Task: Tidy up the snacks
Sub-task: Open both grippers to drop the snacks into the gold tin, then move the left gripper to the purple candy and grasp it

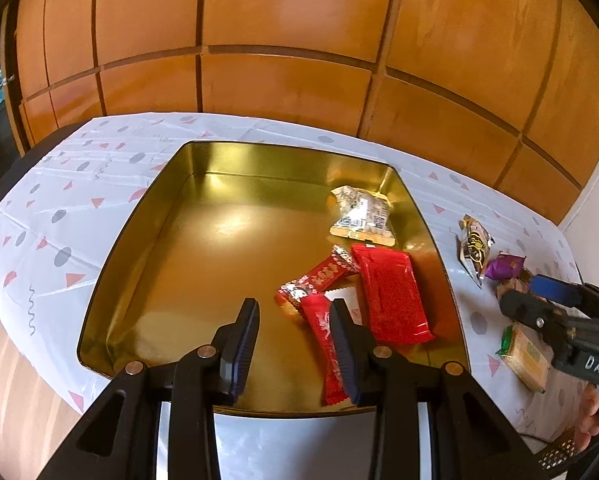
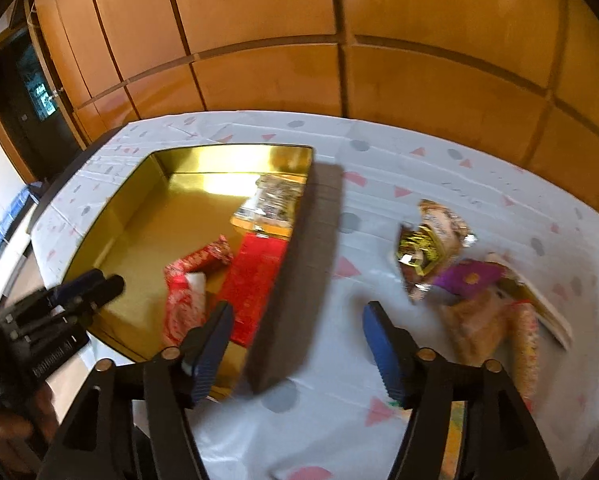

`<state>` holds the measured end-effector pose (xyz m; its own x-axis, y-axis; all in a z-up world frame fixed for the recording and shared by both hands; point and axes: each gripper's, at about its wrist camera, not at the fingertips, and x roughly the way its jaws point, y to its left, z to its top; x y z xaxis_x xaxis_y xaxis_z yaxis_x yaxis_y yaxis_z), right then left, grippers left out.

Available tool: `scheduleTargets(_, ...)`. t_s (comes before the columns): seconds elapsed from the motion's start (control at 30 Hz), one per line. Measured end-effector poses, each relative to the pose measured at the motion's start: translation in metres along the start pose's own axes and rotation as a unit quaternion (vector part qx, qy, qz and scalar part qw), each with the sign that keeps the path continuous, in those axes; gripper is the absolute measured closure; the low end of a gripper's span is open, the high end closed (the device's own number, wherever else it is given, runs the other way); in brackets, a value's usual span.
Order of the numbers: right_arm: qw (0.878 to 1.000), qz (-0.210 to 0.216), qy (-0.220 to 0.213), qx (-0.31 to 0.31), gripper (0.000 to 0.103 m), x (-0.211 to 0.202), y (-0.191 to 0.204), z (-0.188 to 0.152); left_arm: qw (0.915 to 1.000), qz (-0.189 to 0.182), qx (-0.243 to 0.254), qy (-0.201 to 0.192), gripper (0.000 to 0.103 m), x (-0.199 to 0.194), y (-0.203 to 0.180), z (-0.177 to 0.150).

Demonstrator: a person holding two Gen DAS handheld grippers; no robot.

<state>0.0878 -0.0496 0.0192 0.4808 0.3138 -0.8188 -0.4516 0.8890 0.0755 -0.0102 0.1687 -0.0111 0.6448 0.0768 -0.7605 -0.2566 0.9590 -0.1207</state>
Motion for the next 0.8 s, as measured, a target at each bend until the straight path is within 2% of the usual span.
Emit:
scheduleTargets(0.17, 0.999, -0.042, 0.008, -0.027, 0.027, -0.007, -0.020, -0.017, 0.9999, -0.003, 0.010, 0.003, 0.066, -0.001, -0.008, -0.003)
scheduleTargets(0.5, 0.998, -0.062, 0.025, -0.006, 0.020, -0.014, -0.066, -0.040, 0.9990, -0.011, 0.043, 0.005, 0.066, -0.004, -0.028, -0.008)
scheduleTargets(0.8, 0.995, -0.087, 0.028, 0.029, 0.017, -0.035, -0.125, -0.041, 0.9964, -0.032, 0.077, 0.012, 0.067, -0.005, -0.048, -0.009)
